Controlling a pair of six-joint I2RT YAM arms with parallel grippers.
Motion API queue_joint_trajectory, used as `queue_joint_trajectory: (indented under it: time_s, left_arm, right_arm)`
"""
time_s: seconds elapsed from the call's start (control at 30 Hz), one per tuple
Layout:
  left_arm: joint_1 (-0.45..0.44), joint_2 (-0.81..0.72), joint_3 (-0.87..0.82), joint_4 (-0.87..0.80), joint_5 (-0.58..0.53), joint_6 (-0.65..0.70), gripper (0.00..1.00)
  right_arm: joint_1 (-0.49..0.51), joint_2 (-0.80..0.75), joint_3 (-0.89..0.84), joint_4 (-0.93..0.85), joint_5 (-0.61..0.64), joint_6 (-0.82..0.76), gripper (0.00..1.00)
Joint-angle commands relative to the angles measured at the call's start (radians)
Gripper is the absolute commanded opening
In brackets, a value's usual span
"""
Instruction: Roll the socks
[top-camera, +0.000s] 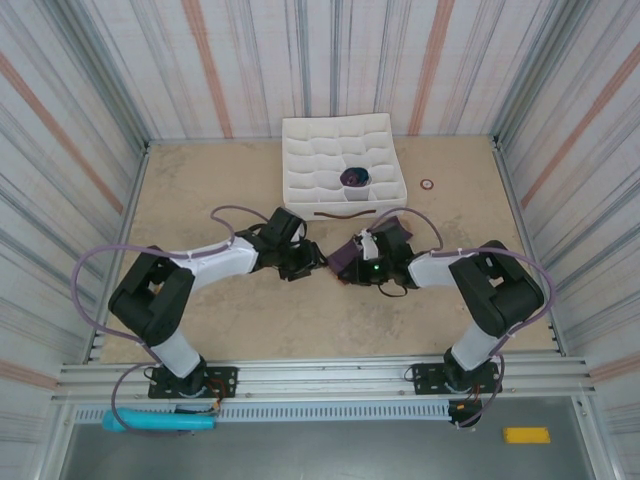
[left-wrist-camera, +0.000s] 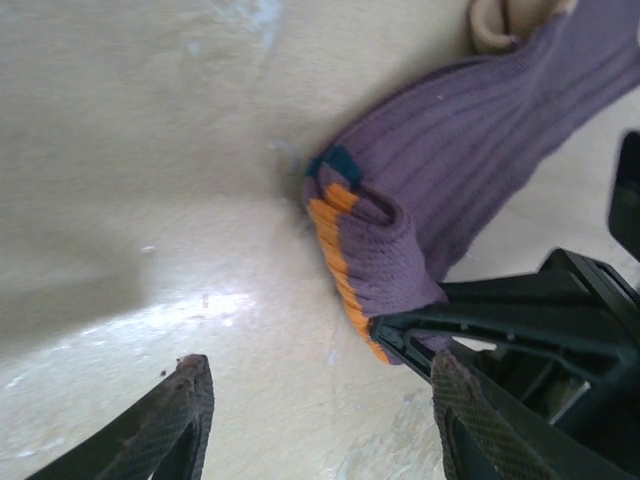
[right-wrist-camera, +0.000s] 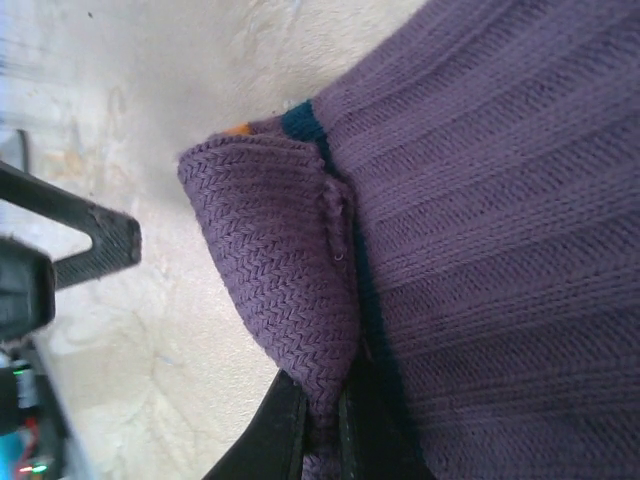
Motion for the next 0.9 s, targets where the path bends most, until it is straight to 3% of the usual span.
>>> queue_joint_trajectory:
  time_s: [0.0, 0.33, 0.87]
  left_arm:
    - [-0.01, 0.022, 0.019, 0.036, -0.026, 0.033, 0.57]
    - [-0.025, 0.109, 0.066, 0.087, -0.04, 0.025, 0.5]
    - [-0.059, 0.232, 0.137, 0.09, -0.045, -0.005, 0.45]
  right_arm:
    - [-0.033, 0.047, -0.006, -0.055, -0.104, 0.096, 0.0]
    - [-0.131, 0.105, 0.015, -0.083, -0.209, 0.182, 0.0]
    - [-0.168, 0.149, 0.016, -0.063, -0.244, 0.221, 0.0]
